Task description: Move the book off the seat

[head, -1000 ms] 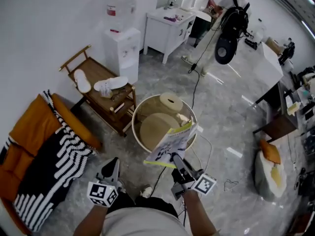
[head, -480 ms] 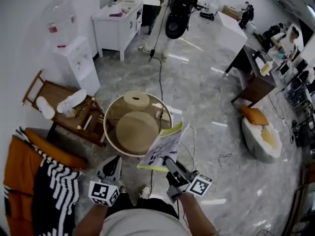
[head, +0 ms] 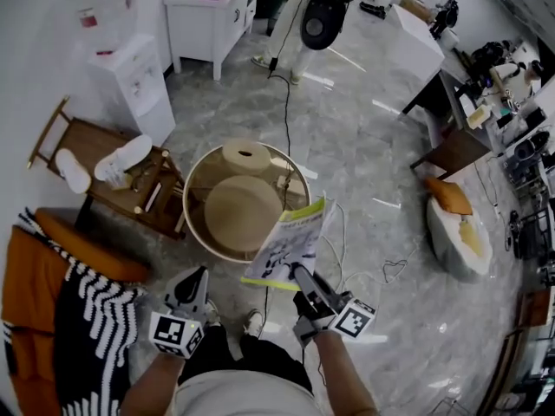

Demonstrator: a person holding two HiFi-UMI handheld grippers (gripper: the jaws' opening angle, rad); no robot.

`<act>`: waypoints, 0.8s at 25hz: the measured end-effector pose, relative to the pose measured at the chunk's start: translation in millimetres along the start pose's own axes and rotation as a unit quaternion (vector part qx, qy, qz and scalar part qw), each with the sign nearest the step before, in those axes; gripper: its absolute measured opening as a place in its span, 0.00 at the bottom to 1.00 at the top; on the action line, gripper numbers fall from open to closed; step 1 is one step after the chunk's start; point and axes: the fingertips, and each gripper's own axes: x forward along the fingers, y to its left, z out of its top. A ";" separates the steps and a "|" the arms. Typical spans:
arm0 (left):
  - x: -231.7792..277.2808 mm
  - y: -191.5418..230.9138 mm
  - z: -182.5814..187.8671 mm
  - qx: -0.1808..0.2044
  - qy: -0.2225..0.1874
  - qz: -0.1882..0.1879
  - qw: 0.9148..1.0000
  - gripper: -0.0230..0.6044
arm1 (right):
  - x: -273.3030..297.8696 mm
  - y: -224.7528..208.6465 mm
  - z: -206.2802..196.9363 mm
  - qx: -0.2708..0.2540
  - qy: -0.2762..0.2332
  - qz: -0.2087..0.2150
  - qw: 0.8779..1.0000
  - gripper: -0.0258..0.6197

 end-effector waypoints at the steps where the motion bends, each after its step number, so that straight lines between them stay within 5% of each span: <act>1: -0.2 3.5 -0.7 -0.003 0.002 0.003 1.000 0.06 | 4.3 -1.5 -1.4 0.003 0.001 -0.001 1.000 0.21; 20: 40.0 69.9 -63.5 -0.023 0.043 0.022 0.999 0.06 | 101.6 -98.3 -47.0 -0.003 0.064 -0.024 0.998 0.21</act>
